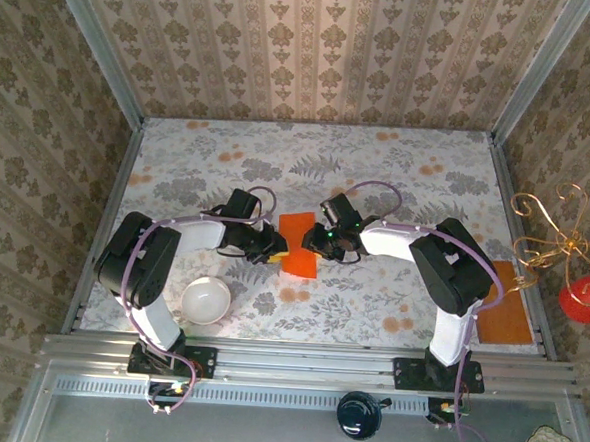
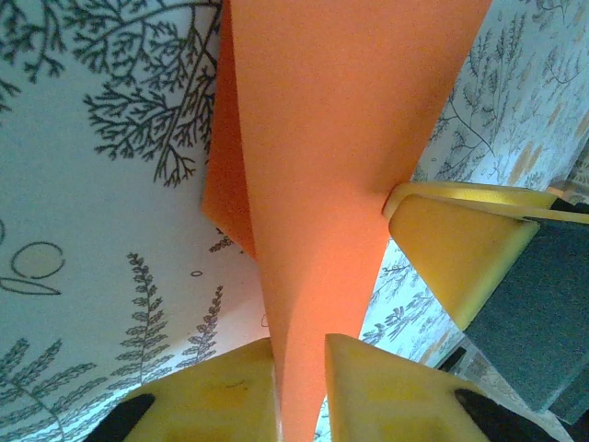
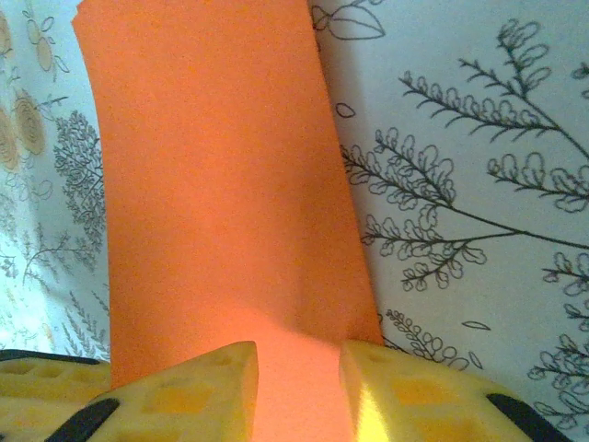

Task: Fold a paper plane with a square sheet of paper (pick it up from the middle)
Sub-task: Third fold the triangle at the center of the table.

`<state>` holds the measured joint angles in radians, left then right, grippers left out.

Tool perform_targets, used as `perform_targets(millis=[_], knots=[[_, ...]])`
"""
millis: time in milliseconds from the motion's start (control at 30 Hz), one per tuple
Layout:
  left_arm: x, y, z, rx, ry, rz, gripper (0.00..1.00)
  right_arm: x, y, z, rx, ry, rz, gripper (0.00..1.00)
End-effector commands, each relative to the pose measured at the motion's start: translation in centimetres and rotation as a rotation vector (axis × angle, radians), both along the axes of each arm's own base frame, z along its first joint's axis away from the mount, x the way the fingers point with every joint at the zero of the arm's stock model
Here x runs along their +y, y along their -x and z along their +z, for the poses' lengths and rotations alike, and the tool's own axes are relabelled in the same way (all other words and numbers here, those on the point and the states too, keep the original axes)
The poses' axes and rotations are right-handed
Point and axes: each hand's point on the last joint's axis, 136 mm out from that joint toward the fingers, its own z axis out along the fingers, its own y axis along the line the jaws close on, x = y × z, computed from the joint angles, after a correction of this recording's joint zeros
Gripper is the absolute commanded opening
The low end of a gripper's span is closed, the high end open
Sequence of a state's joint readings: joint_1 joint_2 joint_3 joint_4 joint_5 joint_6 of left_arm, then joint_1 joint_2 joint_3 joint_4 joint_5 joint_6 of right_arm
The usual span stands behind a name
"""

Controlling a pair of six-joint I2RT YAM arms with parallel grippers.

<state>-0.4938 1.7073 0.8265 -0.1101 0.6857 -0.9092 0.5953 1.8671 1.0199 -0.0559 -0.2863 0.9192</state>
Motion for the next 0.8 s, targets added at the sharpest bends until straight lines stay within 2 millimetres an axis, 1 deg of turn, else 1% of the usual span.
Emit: perform_targets(millis=[0,133,200,267,400,500,533,600,633,767], knots=[[-0.2,-0.4,0.4,0.013,0.012,0.001,0.15,-0.6,0.1,0.5,-0.017,-0.003,0.007,0.36],[0.0,-0.5,0.4,0.019,0.009,0.015,0.07,-0.3,-0.5,2.4,-0.077,-0.022,0.026,0.42],[0.1,-0.7,0.6,0.014,0.009,0.024,0.05,-0.5,-0.7,3.5,-0.128,-0.018,0.038,0.47],[0.1,-0.9,0.9,0.013,0.013,0.034,0.03,-0.9,-1.0,4.6,-0.187,0.000,0.054,0.53],[0.4,-1.3,1.7,0.010,0.024,0.062,0.03,-1.5,-1.1,7.2,-0.351,0.031,0.130,0.67],[0.4,-1.5,2.3,0.007,0.033,0.076,0.03,-1.9,-0.9,8.6,-0.459,0.070,0.191,0.72],[0.4,-1.5,2.5,0.010,0.036,0.080,0.03,-1.8,-0.8,8.9,-0.487,0.076,0.215,0.74],[1.1,-2.4,2.9,0.010,0.051,0.116,0.03,-1.5,-0.3,9.3,-0.546,0.099,0.278,0.77],[1.0,-2.5,3.2,0.011,0.058,0.119,0.03,-1.2,-0.1,9.4,-0.567,0.106,0.309,0.77],[1.3,-3.2,4.0,0.011,0.071,0.124,0.03,0.4,1.1,9.2,-0.706,0.163,0.463,0.78]])
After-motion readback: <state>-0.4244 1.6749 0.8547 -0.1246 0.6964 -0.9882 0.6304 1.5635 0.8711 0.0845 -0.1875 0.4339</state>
